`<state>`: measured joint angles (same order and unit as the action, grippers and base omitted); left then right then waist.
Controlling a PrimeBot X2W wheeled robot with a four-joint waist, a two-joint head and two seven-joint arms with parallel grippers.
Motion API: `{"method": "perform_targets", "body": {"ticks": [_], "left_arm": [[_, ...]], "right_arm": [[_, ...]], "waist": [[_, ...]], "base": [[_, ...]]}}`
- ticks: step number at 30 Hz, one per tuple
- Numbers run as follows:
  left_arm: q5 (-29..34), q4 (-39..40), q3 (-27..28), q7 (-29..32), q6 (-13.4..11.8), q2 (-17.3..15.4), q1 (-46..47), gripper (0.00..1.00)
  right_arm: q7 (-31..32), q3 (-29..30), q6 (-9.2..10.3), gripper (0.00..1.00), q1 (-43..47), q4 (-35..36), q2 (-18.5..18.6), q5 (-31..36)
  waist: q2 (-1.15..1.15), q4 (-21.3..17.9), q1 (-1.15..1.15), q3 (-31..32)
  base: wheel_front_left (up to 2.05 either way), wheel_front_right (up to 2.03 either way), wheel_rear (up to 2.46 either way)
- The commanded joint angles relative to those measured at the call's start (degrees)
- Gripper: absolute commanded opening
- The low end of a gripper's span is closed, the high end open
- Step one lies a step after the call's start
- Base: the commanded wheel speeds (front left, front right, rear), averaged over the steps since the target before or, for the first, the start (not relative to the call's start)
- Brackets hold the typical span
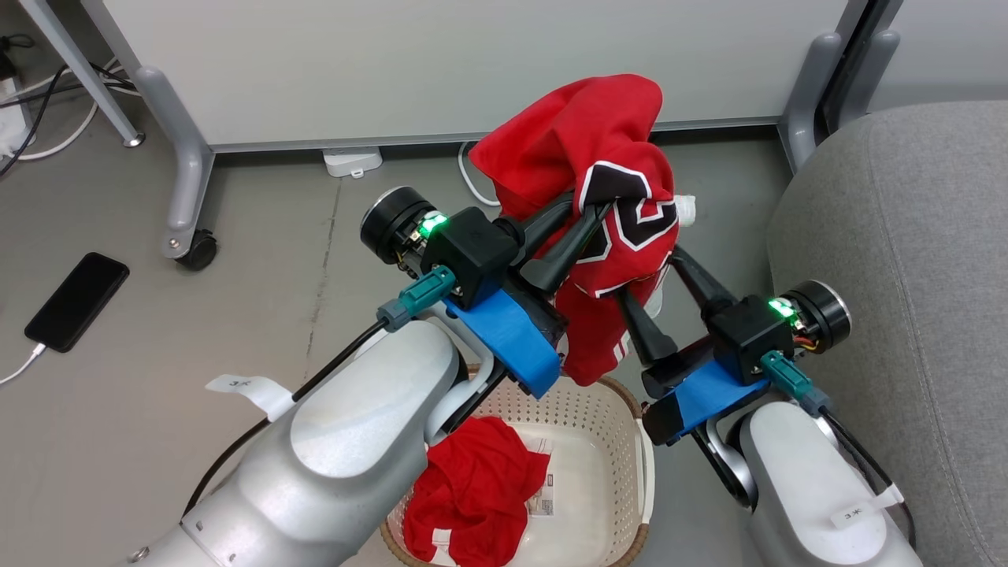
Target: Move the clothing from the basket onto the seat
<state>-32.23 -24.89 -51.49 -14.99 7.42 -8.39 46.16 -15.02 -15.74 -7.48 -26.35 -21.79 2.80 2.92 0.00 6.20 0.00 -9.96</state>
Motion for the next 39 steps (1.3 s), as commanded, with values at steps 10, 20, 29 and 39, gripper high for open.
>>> {"method": "perform_targets", "body": {"ticks": [10, 20, 29, 39], "left_arm": [[-0.03, -0.04, 0.13, -0.29, 0.07, -0.58, 0.42, 0.0], [0.38, -0.3, 0.22, -0.3, 0.08, -0.73, -0.2, 0.0], [0.7, -1.35, 0.58, -0.29, -1.09, -0.43, 0.32, 1.0], [1.43, -1.51, 1.32, -0.28, -1.36, -1.12, -0.48, 1.0]], "right_arm": [[-0.24, -1.2, -0.03, 0.0, -0.33, 0.3, 0.17, -1.99], [-0.24, -1.55, -0.03, 0.0, 0.67, 0.68, 0.17, -2.92], [-0.24, -1.82, -0.03, 0.0, 0.7, 1.28, 0.17, -3.56], [-0.24, -0.96, -0.03, 0.0, 1.39, 2.62, 0.17, -4.05]], "waist": [[0.0, -0.15, 0.0, 0.15], [0.0, -0.27, 0.0, 0.55], [0.0, -0.22, 0.0, 0.27], [0.0, -0.36, 0.0, -0.06]], "base": [[0.0, 0.0, 0.0], [0.0, 0.0, 0.0], [0.0, 0.0, 0.0], [0.0, 0.0, 0.0]]}}
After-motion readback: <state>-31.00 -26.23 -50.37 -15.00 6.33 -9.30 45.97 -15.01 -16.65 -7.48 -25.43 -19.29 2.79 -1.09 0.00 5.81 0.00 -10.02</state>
